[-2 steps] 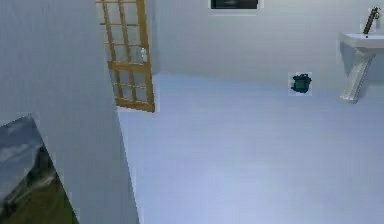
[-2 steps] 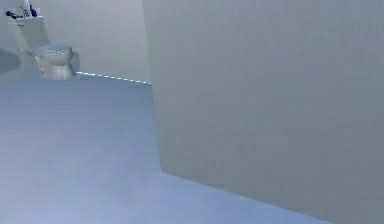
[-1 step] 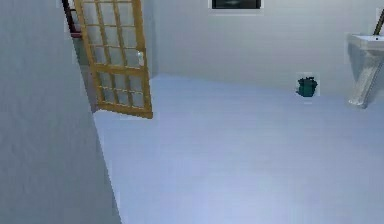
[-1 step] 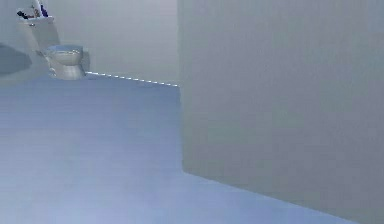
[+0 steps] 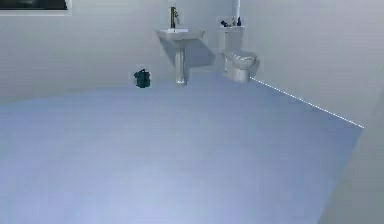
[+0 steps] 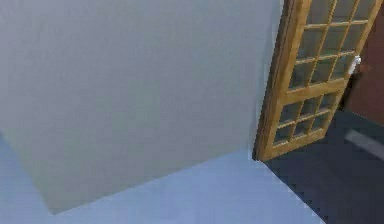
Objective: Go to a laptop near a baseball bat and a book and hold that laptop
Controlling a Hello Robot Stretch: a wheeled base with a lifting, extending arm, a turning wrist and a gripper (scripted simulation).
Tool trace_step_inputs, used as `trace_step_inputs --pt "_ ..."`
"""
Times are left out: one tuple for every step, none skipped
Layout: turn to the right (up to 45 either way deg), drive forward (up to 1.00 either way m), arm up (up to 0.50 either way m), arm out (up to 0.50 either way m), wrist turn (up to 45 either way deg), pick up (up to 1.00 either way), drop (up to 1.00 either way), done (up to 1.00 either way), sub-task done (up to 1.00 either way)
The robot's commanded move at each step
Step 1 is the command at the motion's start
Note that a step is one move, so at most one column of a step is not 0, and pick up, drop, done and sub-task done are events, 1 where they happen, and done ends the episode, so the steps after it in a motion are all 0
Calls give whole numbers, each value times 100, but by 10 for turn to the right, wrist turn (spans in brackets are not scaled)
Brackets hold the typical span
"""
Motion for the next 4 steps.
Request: trace_step_inputs --pt "450 0 0 0 0 0 0 0 0" --pt "180 0 0 0 0 0 0 0 0" --pt "0 5 0 0 0 0 0 0 0" --pt "-450 0 0 0 0 0 0 0 0"
